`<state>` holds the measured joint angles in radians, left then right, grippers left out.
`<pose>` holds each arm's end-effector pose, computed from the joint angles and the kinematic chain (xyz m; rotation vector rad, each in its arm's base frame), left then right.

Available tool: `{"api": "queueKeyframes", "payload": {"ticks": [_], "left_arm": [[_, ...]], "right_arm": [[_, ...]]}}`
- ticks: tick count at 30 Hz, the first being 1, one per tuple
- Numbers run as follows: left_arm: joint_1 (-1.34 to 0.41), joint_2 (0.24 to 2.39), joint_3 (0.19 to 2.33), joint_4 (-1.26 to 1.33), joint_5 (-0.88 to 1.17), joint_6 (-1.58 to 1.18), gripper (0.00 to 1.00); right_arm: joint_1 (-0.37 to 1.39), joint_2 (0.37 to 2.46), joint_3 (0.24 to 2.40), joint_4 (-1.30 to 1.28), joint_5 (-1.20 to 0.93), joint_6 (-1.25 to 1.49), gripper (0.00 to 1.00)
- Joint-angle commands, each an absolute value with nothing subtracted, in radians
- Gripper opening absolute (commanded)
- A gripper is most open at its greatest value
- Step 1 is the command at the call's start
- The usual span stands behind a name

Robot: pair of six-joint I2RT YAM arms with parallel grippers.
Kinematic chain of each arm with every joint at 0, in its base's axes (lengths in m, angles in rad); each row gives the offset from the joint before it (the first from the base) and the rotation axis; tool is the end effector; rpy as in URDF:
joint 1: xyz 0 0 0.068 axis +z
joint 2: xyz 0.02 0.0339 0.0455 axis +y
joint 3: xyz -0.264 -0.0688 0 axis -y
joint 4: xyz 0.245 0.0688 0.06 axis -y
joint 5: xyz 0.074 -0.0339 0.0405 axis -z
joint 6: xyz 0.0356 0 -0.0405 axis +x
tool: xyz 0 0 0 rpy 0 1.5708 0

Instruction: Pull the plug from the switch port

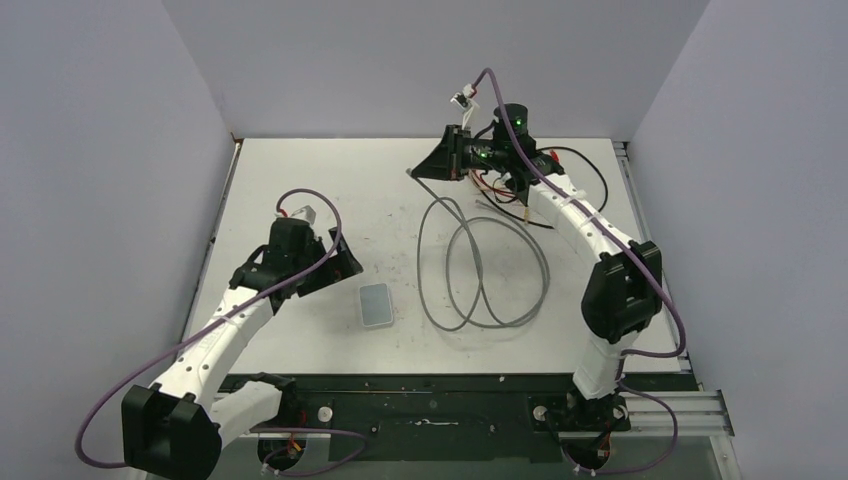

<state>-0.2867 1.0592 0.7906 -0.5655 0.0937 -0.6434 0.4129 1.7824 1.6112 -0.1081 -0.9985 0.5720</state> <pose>0.2066 -0.0644 0.2555 -0.3944 2.4401 -0.5313 0.3697 0.1946 0.3633 -0.6192 1.9308 1.5694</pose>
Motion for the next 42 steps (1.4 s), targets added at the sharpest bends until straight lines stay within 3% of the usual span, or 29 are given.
{"api": "queueKeyframes", "payload": {"ticks": [1, 15, 29, 42], "left_arm": [[-0.285, 1.026, 0.789, -0.531, 0.112, -0.638, 0.96], [-0.273, 1.021, 0.771, -0.522, 0.143, -0.632, 0.96], [-0.259, 1.011, 0.748, -0.512, 0.160, -0.645, 0.96], [-0.245, 1.038, 0.764, -0.518, 0.171, -0.637, 0.96]], "right_arm": [[0.416, 1.856, 1.780, -0.009, -0.982, 0.611, 0.05], [0.380, 2.239, 2.281, 0.083, -0.945, 0.735, 0.05], [0.250, 2.330, 2.236, 0.147, -0.855, 0.738, 0.05], [0.177, 2.526, 2.392, 0.210, -0.811, 0.837, 0.05]]}}
